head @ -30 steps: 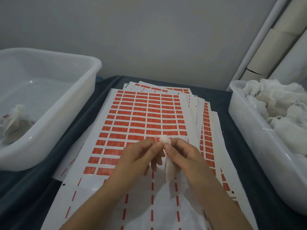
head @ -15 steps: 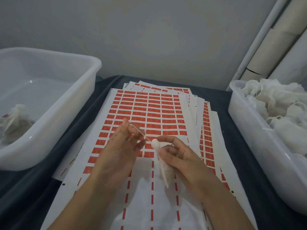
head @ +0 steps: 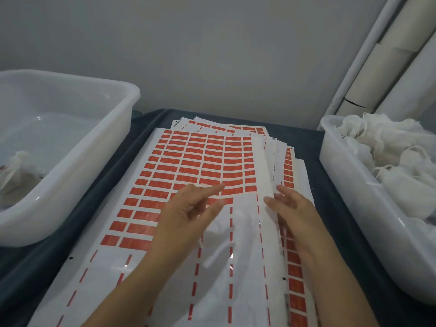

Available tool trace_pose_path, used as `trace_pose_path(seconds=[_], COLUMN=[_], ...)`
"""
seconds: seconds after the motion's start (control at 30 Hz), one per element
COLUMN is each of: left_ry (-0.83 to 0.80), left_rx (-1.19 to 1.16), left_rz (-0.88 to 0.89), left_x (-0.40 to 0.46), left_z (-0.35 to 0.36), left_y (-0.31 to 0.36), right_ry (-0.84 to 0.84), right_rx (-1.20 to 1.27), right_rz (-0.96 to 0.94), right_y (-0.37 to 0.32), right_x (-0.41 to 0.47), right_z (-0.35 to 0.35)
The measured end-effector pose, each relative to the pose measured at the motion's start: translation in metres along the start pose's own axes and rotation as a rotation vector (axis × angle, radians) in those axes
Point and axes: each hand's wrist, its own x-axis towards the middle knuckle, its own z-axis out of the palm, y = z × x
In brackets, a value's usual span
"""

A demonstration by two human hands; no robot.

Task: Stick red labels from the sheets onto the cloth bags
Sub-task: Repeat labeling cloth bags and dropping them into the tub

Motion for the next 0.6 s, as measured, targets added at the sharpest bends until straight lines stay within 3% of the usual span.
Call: trace_pose_path(seconds=[0.07, 0.13, 0.27, 0.47, 0.6], left_ry=[-0.017, -0.038, -0.050, -0.013, -0.062], left_rx=[0.071, 0.138, 0.190, 0.457, 0.441], left_rz=[0.035, 0.059, 0.085, 0.092, 0.107], left_x=[-0.001, -0.002, -0.001, 0.029, 0.029], left_z=[0.005, 0.009, 0.014, 0.015, 0.030], left_y=[-0.006, -0.010, -0.012, -0.009, -0.015], right_ry=[-0.178, -0.281, -0.216, -0.118, -0.107], right_rx=[0.279, 0.267, 0.089, 0.147, 0.195], right_rz=[0.072, 0.067, 0.025, 0.041, 0.090], right_y=[-0.002, -0.001, -0.001, 0.001, -0.004], right_x=[-0.004, -0.007, -0.002, 0.004, 0.002], right_z=[-0.002, 0.005, 0.021, 0.016, 0.018])
